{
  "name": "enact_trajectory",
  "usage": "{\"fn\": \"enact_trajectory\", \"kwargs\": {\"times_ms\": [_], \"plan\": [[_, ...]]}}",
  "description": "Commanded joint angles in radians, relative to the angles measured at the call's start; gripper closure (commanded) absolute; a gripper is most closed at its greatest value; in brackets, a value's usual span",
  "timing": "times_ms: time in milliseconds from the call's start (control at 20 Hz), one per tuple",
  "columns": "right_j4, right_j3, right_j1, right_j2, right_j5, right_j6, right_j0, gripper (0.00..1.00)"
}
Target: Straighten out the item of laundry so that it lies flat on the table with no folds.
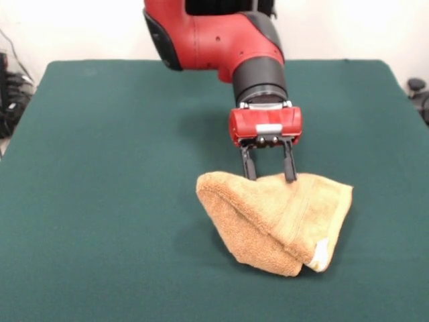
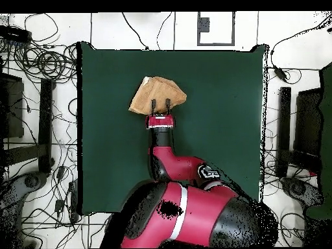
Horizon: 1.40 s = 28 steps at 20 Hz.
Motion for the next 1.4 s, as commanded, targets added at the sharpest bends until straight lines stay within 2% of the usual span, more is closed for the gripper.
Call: {"fn": "enact_trajectory", "kwargs": {"times_ms": [50,400,500,700,750,1050,1250,1400], "plan": [[-0.130,-0.038,-0.036,-0.065,0.199,0.068,0.047,0.00],[-0.129,-0.028,-0.055,-0.046,0.214,0.120,0.024,0.00],[-0.081,0.046,-0.025,-0.075,0.100,0.093,0.031,0.00],[-0.059,0.026,0.009,-0.076,0.008,0.082,0.029,0.00],[-0.032,0.025,0.024,-0.077,-0.052,0.067,0.027,0.00],[0.083,0.048,0.053,-0.094,-0.215,0.030,0.035,0.00],[0.108,0.050,0.066,-0.097,-0.278,0.054,0.034,0.00],[0.112,0.053,0.061,-0.104,-0.242,0.072,0.043,0.00]]}}
